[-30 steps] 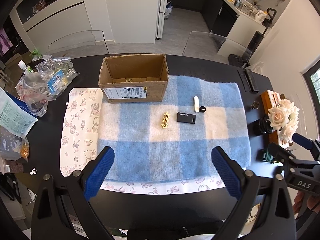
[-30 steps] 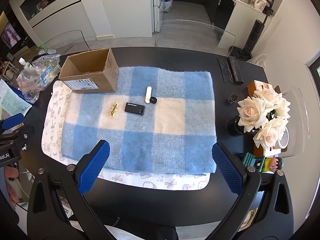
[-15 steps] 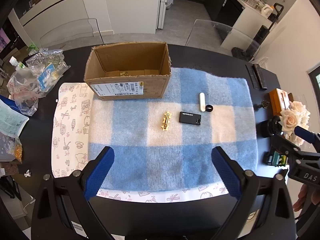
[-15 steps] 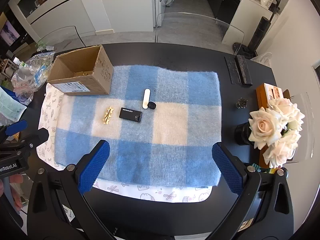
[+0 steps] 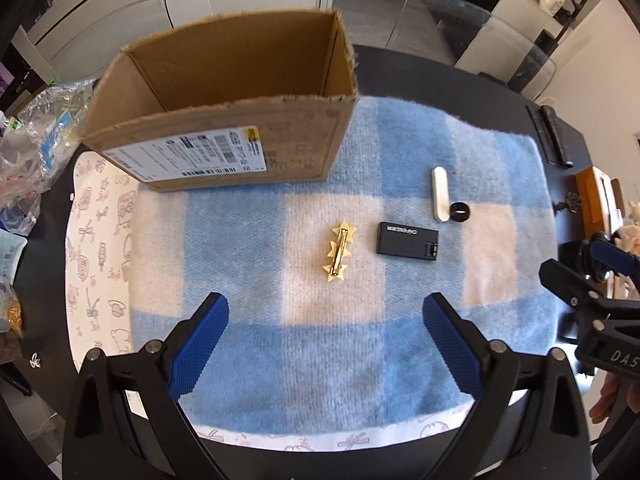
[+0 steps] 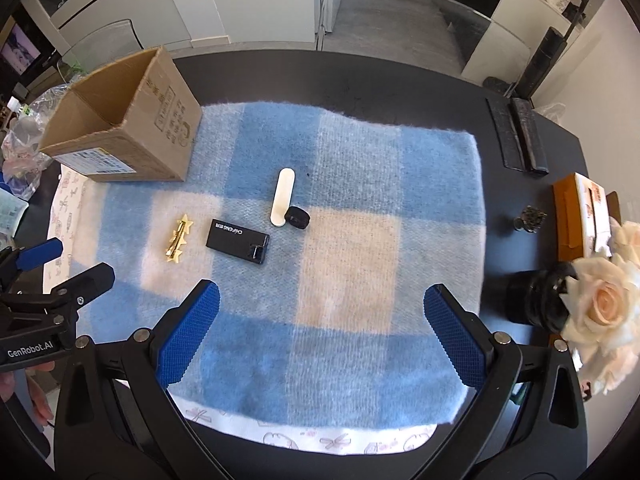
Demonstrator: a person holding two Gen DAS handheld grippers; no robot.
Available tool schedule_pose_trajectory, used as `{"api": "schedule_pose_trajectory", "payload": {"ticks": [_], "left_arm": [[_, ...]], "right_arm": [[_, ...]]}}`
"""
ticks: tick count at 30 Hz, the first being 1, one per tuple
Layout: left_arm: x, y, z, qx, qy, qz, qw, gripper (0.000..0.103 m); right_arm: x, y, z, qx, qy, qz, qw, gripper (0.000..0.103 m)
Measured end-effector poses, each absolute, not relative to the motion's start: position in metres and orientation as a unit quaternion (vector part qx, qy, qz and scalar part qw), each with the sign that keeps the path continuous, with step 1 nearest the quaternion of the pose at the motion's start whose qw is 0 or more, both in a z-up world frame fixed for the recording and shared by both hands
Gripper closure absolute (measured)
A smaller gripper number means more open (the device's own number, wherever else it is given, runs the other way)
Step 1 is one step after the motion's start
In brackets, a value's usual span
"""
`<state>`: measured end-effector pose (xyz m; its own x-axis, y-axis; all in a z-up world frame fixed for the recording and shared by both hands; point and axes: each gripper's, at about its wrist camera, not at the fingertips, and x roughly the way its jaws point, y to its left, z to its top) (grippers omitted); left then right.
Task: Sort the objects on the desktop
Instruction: 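Grasp the gold star hair clip with the left gripper while the right approaches the black hair tie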
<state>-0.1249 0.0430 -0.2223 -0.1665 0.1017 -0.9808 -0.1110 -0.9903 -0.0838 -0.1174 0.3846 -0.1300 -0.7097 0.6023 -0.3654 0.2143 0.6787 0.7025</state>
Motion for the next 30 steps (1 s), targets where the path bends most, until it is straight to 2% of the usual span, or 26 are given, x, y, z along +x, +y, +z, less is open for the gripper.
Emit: {"api": "schedule_pose_trajectory", "payload": {"ticks": [15,25,27,30], "left_arm": [[-0.147,0.055,-0.298,-0.642,0.009,0.764,0.066,0.006],[-0.152,0.06,-0.329,-0.65,0.009,0.758,0.06,0.006],[-0.152,0.06,-0.332,-0.65,0.008,0.757,0.059,0.006],[-0.154,0.06,-0.333,-0.649,0.006,0.759,0.059,0.006]], "right_arm": [[-0.181,0.447,-0.176,0.234,0.87,0.335,0.274,0.0],[-0.194,0.474,-0.19,0.231,0.865,0.352,0.273,0.0],[-0.192,0.476,-0.191,0.233,0.863,0.354,0.275,0.002],[-0.189,0.479,-0.191,0.233,0.86,0.361,0.277,0.012]]}}
